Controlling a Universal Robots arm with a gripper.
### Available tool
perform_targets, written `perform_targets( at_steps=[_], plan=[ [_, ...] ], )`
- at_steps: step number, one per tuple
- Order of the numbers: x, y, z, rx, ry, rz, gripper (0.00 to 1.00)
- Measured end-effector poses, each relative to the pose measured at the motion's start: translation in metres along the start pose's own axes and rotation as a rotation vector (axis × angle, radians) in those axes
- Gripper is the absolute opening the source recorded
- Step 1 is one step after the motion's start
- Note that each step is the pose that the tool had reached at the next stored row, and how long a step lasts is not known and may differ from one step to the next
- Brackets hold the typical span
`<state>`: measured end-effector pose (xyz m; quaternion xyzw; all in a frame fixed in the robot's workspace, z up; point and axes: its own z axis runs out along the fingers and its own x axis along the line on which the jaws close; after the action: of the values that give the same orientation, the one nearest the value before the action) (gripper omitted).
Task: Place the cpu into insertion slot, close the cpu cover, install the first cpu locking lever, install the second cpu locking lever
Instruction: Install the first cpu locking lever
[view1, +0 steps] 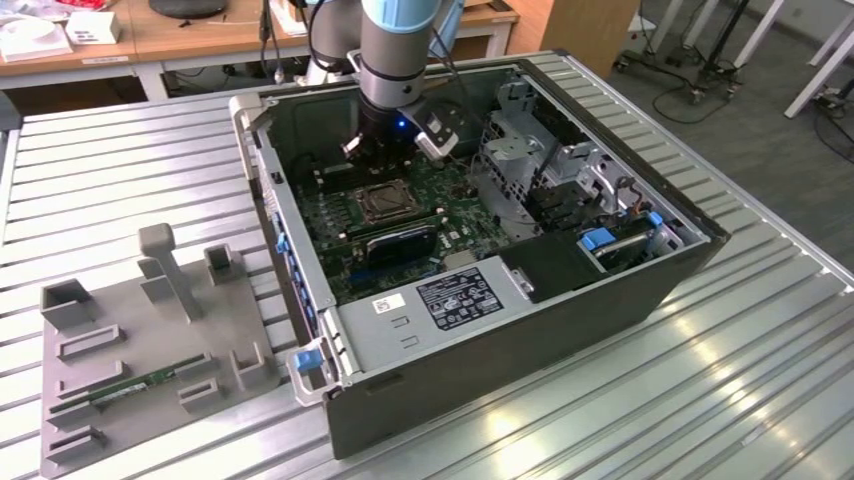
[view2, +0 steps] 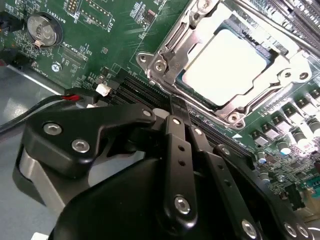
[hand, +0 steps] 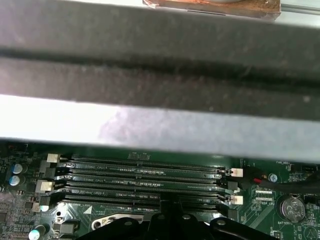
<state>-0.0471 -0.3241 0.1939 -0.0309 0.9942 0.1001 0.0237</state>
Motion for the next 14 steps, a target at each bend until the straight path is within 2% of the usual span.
perform_targets(
  at_steps=[5, 14],
  plan=[
    [-0.0001, 0.0003, -0.0019, 0.0003, 0.0000, 0.000, 0.11],
    [-0.0007, 0.0028, -0.0136, -0.0001, 0.0000, 0.000, 0.11]
  ],
)
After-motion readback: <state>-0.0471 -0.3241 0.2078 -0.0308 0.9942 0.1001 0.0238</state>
